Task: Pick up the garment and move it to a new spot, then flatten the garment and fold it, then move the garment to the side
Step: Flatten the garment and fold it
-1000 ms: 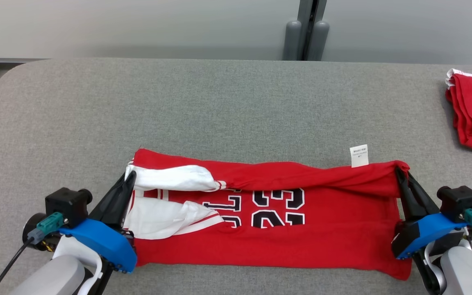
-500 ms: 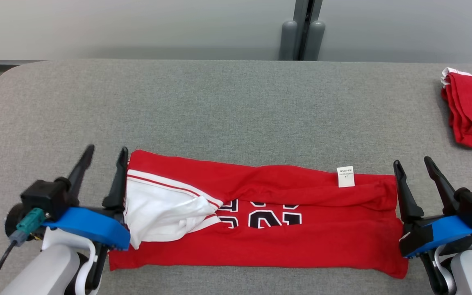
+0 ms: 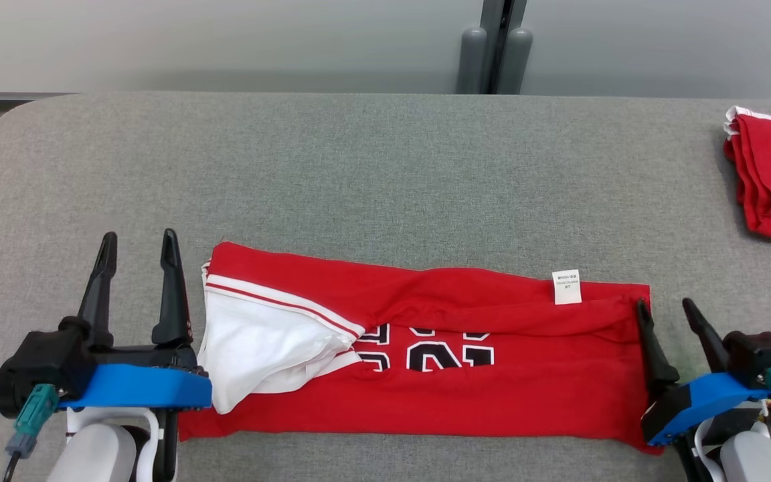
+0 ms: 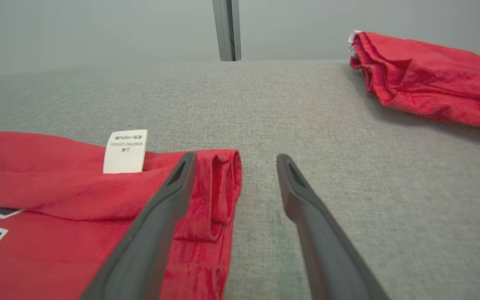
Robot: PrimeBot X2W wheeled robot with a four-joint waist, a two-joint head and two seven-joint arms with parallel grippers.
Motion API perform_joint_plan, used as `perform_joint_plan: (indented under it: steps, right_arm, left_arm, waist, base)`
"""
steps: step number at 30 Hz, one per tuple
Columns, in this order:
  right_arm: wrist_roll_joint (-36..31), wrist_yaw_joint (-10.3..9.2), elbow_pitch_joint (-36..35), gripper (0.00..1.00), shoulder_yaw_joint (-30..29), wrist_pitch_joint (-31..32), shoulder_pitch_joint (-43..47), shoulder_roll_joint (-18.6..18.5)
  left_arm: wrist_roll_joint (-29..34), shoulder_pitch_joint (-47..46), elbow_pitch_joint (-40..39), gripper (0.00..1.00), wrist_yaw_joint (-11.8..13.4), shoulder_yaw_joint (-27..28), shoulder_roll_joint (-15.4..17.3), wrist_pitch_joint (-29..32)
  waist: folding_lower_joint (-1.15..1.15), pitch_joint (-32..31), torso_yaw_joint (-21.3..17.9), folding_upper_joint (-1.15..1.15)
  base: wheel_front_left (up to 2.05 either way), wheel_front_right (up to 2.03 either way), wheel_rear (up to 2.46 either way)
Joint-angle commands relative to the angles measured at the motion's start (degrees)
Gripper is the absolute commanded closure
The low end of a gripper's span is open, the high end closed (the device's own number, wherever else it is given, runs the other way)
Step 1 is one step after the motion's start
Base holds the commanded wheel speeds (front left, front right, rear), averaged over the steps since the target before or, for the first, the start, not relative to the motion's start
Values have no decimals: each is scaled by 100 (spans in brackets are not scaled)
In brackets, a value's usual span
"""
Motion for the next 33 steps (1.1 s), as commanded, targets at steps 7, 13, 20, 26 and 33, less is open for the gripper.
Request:
perform_joint_plan:
  steps: [7,13,20,26,33]
  right_arm:
    - [86,1,505,0,31,-23,-56,182]
    - [177,1,865,0,149,-54,-162,308]
    - [358,2,1182,100,335,-93,-251,456]
    - [521,1,1056,100,244,-154,-315,336]
    - [545,0,767,100,-382,-159,-188,-143]
  left_arm:
    - [657,325,111,0,-504,797,-644,-23]
    - [1032,420,247,0,-851,1251,-1073,-23]
    - [1386,432,376,0,-1131,1655,-1393,-24]
    - [1613,444,414,0,-1256,1854,-1524,-24]
    - [1762,515,428,0,-1343,1998,-1595,-24]
  waist:
    - [0,9,-9,0]
    - [0,28,22,0]
    - [0,29,38,0]
    - [0,-27,15,0]
    - [0,-105,-43,0]
  base:
    - [0,0,0]
    - [0,0,0]
    - [0,0,0]
    - [0,0,0]
    - [0,0,0]
